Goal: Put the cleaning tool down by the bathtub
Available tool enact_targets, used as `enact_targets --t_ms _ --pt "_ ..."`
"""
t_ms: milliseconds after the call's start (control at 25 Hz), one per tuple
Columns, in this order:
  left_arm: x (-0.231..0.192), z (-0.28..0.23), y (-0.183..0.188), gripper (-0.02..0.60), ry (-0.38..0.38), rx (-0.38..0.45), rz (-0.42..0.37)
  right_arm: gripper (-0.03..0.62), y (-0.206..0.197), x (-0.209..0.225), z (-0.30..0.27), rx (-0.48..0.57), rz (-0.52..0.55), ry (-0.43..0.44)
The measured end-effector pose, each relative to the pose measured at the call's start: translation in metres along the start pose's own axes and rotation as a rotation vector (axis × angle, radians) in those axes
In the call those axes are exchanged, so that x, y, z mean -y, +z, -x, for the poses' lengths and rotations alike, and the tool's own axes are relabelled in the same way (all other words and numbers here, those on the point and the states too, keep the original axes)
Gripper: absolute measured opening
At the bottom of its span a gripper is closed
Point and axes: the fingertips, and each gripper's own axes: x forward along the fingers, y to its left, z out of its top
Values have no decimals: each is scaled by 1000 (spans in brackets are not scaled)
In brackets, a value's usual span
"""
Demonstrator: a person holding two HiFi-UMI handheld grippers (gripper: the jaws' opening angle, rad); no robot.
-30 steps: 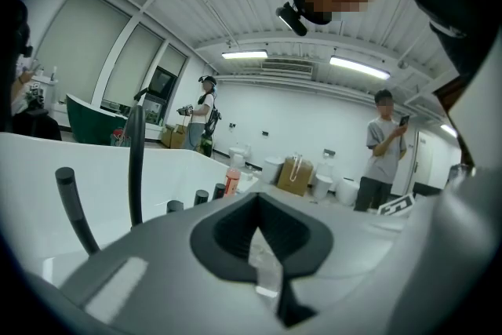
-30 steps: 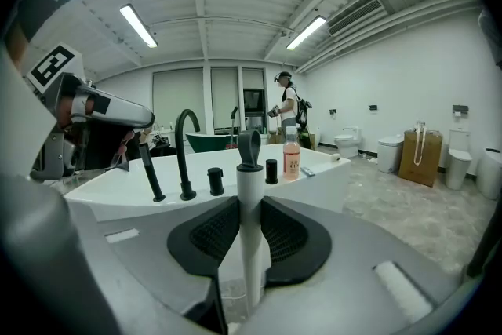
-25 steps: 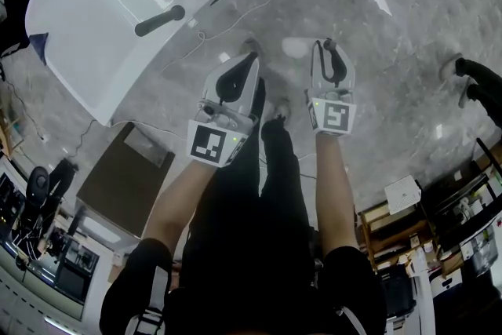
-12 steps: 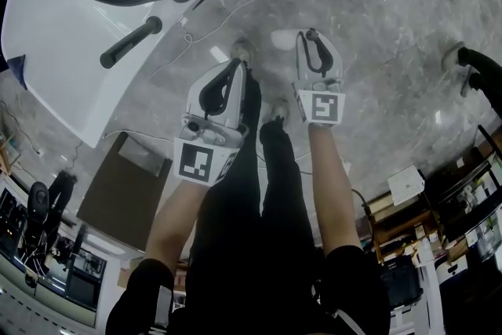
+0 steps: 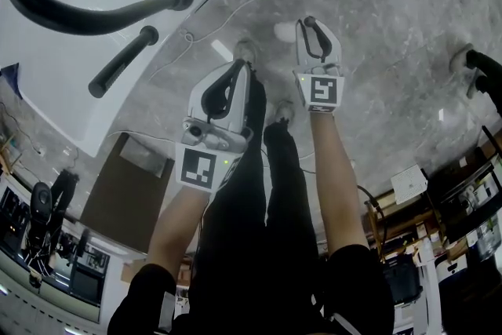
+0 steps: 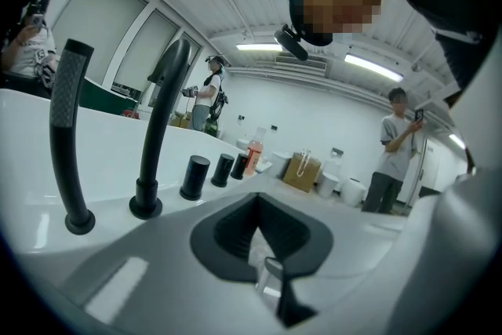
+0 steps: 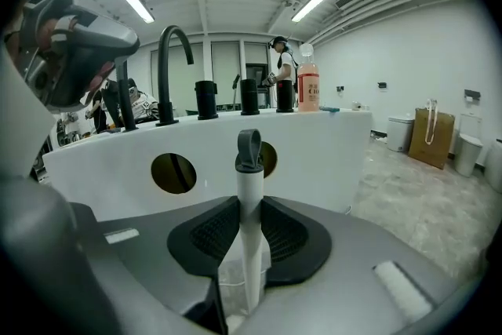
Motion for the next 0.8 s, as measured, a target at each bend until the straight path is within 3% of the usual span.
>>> enact_targets --t_ms 800 --pt "-31 -33 -24 6 -8 -44 22 89 -44 0 -85 -75 29 37"
